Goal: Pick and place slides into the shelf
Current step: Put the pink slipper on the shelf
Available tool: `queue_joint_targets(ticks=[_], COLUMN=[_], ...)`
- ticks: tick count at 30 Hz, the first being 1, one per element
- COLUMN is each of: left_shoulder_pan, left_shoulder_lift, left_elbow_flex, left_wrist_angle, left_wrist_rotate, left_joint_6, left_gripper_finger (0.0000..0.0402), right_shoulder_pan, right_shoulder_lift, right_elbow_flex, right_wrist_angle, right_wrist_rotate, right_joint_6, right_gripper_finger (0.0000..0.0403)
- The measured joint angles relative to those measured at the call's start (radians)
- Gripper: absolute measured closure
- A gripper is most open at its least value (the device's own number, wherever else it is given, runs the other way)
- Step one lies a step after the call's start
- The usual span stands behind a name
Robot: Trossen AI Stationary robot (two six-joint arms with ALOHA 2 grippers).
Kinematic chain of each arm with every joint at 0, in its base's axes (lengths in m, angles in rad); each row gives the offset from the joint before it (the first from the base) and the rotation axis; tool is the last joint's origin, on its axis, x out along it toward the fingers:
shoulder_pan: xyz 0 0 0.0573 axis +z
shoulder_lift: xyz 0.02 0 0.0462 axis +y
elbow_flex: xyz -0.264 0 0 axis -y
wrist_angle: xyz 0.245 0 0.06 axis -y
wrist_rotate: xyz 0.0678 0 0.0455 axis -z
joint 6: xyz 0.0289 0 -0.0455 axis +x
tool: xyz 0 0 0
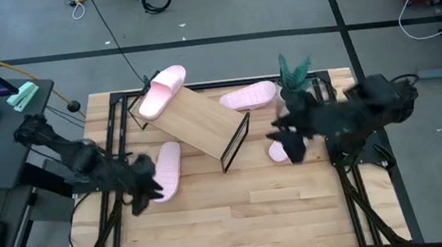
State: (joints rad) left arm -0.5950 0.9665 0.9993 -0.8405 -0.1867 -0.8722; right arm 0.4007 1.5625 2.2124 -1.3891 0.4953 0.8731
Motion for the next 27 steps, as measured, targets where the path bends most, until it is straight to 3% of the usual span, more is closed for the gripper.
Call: queue_joint_targets(ticks=[6, 12, 18, 24, 27], left_shoulder_pan=[-0.096, -0.157, -0.203, -0.273, -0.314], left_shoulder_lift=[0.236, 0.366, 0.382, 0.356, 0.346], left_elbow_flex=[0.151, 0.201, 0.200, 0.199, 0.199], left_wrist_angle=[-0.266, -0.379, -0.386, -0.382, -0.381], left_wrist_rotate=[0.000, 0.046, 0.068, 0.032, -0.038], left_joint_6=[-0.035, -0.067, -0.130, -0.290, -0.364], left_gripper_finger=[0.0292, 0.0291, 0.0274, 0.0263, 0.0263], right_shoulder_pan=[0.207, 0.322, 0.356, 0.309, 0.267], right_shoulder_lift=[0.015, 0.019, 0.020, 0.031, 0.049], right_elbow_flex=[-0.039, -0.221, -0.501, -0.766, -0.802], right_wrist_angle=[0.042, 0.246, 0.618, 1.135, 1.253], right_wrist_rotate=[0.174, 0.248, 0.249, 0.138, 0.083], right_joint_6=[0.087, 0.140, 0.091, -0.214, -0.305], right_gripper_finger=[0.0199, 0.0199, 0.0199, 0.0199, 0.0199])
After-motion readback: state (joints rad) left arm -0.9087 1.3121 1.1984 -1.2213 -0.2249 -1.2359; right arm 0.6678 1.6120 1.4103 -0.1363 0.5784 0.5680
